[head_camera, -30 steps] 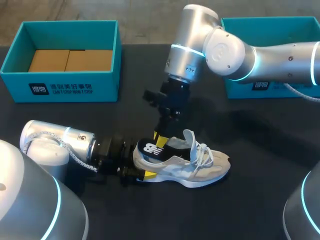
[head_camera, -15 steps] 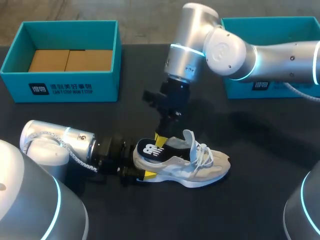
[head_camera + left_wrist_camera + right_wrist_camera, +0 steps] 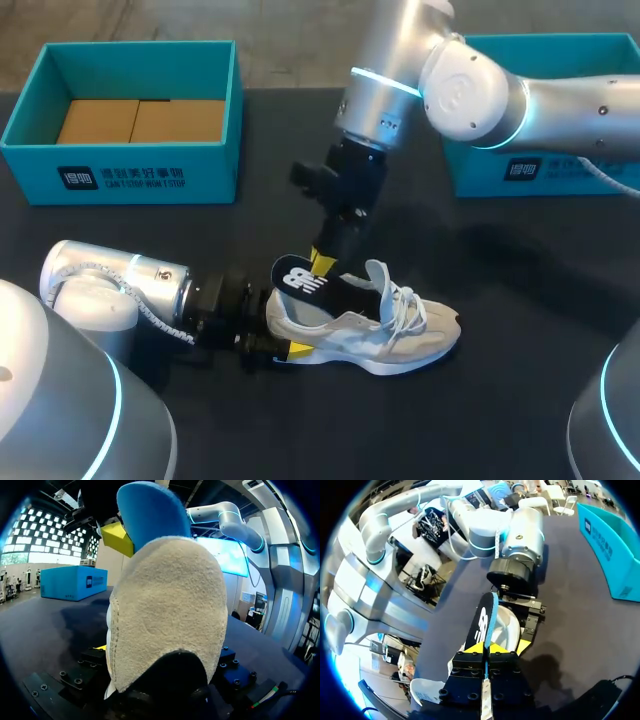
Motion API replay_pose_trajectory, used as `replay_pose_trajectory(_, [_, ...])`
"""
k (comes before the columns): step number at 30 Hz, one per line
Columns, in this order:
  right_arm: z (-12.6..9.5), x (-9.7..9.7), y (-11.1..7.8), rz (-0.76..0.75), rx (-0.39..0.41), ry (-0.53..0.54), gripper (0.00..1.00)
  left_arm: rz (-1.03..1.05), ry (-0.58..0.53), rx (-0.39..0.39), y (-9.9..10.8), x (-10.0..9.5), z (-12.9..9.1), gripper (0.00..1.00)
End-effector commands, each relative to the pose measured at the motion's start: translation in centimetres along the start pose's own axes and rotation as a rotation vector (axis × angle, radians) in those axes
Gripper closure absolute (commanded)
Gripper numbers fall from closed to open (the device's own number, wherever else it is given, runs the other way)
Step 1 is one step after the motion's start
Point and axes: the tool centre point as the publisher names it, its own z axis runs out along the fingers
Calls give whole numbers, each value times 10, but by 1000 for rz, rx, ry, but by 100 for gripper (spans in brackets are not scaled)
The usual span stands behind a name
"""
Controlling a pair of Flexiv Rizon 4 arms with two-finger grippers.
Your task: Take the shoe out of the shoebox, open the shoe tongue, remove and reinsert the insole, then place the shoe into the shoebox
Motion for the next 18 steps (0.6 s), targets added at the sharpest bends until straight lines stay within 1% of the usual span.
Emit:
replay_pose_trajectory(1, [2, -3, 3, -8, 2, 10, 100, 0, 0, 1, 3, -1, 2, 100])
replay_pose_trajectory(2, [2, -4, 3, -12, 1, 14, 99, 0, 0, 1, 3, -1, 2, 100])
replay_pose_trajectory(5, [3, -6, 4, -19, -4, 24, 80, 0, 0, 1, 3, -1, 2, 100])
replay_pose_trajectory(7, [5, -7, 4, -22, -6, 33, 72, 0, 0, 1, 3, -1, 2, 100])
replay_pose_trajectory(10, [6, -8, 4, -23, -9, 45, 67, 0, 0, 1, 3, -1, 2, 100])
replay_pose_trajectory(15, [10, -9, 3, -19, -12, 67, 66, 0, 0, 1, 3, -1, 2, 100])
replay_pose_trajectory(18, [14, -9, 1, -10, -17, 84, 67, 0, 0, 1, 3, -1, 2, 100])
